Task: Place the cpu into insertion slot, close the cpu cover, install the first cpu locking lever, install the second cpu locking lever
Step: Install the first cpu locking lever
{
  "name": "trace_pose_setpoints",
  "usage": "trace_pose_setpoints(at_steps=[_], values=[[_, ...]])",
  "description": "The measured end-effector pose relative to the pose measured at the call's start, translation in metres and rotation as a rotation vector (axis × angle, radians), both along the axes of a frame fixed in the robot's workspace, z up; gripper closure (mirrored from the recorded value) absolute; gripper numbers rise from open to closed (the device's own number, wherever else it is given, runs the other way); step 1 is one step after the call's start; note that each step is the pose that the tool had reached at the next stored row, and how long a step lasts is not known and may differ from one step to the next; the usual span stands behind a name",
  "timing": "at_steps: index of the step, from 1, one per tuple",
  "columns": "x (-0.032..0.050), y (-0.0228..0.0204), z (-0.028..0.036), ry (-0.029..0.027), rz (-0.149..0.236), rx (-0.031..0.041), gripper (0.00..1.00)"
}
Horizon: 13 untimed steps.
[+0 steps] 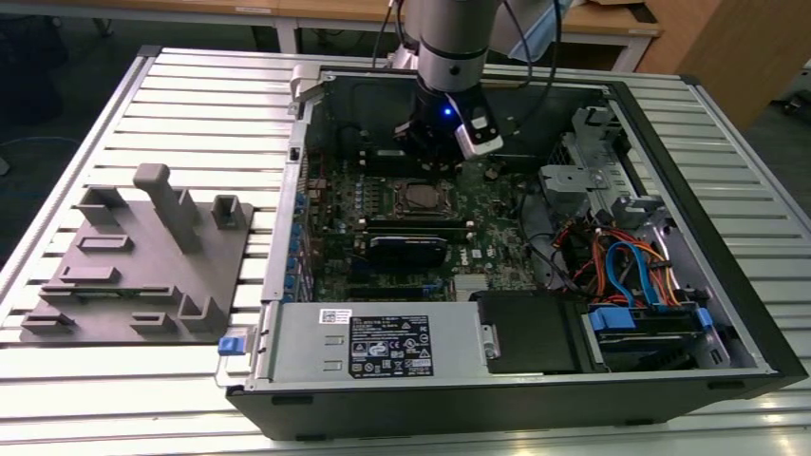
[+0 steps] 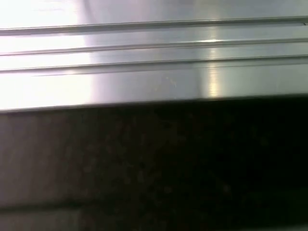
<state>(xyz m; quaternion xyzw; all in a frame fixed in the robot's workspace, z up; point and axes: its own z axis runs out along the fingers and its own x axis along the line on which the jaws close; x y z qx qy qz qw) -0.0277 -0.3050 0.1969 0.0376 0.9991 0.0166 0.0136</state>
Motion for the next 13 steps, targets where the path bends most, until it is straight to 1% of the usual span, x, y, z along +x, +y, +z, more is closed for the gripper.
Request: trace_pose_setpoints(at_steps=[2, 3, 4, 7, 8, 9, 11, 13], values=[[0.0000, 0.0000, -0.0003, -0.0001, 0.000, 0.0000, 0.90], [0.0000, -0.0001, -0.0004, 0.0000, 0.000, 0.0025, 0.90], [0.0001, 0.0000, -0.0005, -0.0002, 0.000, 0.0095, 0.90], [0.0001, 0.0001, -0.0008, -0.0003, 0.000, 0.0417, 0.90], [0.0001, 0.0000, -0.0006, 0.0000, 0.000, 0.0500, 0.90], [0.0001, 0.0001, -0.0005, 0.0000, 0.000, 0.0549, 0.90], [0.0001, 0.0001, 0.0007, -0.0003, 0.000, 0.0574, 0.90], [0.0001, 0.0001, 0.0033, 0.0000, 0.000, 0.0572, 0.90]])
